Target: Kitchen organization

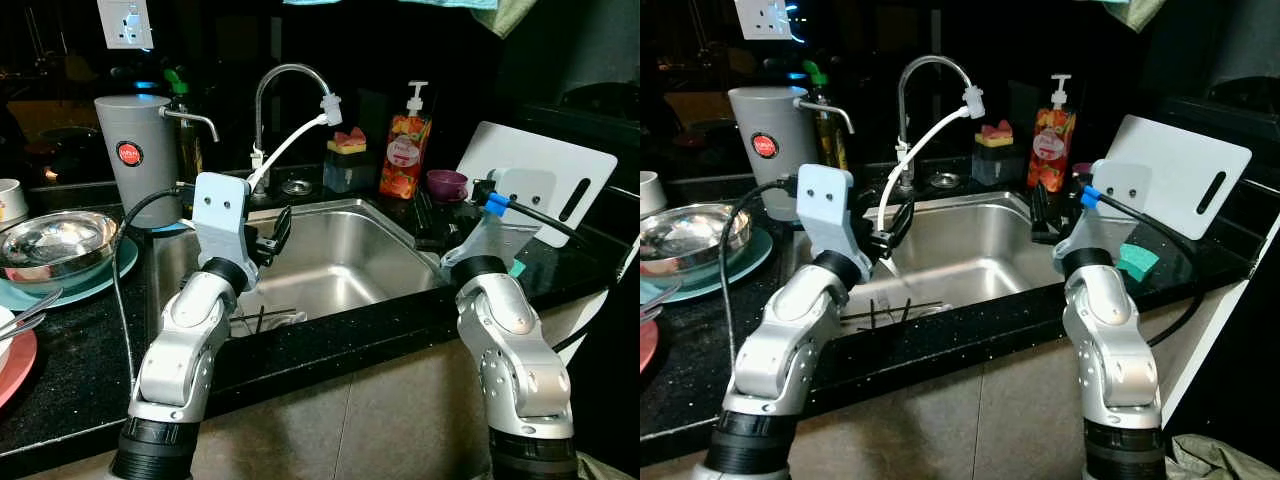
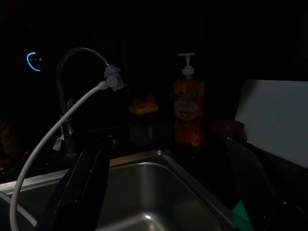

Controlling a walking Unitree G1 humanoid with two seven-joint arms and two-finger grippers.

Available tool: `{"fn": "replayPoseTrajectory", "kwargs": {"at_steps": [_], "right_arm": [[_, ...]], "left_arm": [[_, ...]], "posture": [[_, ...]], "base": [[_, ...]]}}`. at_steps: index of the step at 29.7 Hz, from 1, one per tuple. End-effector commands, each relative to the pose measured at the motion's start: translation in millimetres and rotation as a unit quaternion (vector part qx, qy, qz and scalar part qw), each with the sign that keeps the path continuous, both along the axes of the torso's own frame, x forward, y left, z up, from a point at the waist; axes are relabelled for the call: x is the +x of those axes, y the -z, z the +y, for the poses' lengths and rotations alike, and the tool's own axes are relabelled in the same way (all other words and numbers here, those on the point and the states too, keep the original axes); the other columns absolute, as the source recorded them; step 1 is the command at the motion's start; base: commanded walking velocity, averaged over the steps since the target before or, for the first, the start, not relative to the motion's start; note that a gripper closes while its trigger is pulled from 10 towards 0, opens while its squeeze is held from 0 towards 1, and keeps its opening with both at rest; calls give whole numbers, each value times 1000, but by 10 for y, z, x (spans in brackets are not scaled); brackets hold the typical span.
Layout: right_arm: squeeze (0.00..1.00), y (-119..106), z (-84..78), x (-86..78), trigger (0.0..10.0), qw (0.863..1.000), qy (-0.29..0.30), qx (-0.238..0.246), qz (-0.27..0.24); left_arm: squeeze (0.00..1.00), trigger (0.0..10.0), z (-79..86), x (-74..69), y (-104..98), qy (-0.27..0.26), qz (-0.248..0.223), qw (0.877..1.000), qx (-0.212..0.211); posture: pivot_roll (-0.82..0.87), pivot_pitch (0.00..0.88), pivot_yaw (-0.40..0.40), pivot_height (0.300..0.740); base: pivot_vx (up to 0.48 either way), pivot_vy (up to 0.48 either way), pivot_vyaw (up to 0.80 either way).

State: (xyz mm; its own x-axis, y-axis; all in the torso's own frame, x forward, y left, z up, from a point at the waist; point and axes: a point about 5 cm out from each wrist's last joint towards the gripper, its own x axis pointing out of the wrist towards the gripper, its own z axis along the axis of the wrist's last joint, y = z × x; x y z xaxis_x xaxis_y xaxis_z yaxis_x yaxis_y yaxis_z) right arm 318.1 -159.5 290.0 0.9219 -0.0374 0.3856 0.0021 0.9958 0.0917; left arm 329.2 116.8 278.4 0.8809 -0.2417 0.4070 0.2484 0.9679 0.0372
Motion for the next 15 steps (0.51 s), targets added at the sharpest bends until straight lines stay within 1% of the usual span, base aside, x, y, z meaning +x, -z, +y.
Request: {"fn": "replayPoseTrajectory", "kwargs": {"at_steps": [1,15], "right_arm": [[0,10,7,20,10000,1000,-1,-3,2],[0,6,-2,16,10000,1000,2,-2,1]], "left_arm": [[0,10000,-10,-7,-28,2,-5,1000,1],[0,10000,-17,4,-44,4,-8,1000,0]], "posture": [[40,0,-81,740],[34,0,-74,740]], "base": [[0,0,0],[0,0,0]]}}
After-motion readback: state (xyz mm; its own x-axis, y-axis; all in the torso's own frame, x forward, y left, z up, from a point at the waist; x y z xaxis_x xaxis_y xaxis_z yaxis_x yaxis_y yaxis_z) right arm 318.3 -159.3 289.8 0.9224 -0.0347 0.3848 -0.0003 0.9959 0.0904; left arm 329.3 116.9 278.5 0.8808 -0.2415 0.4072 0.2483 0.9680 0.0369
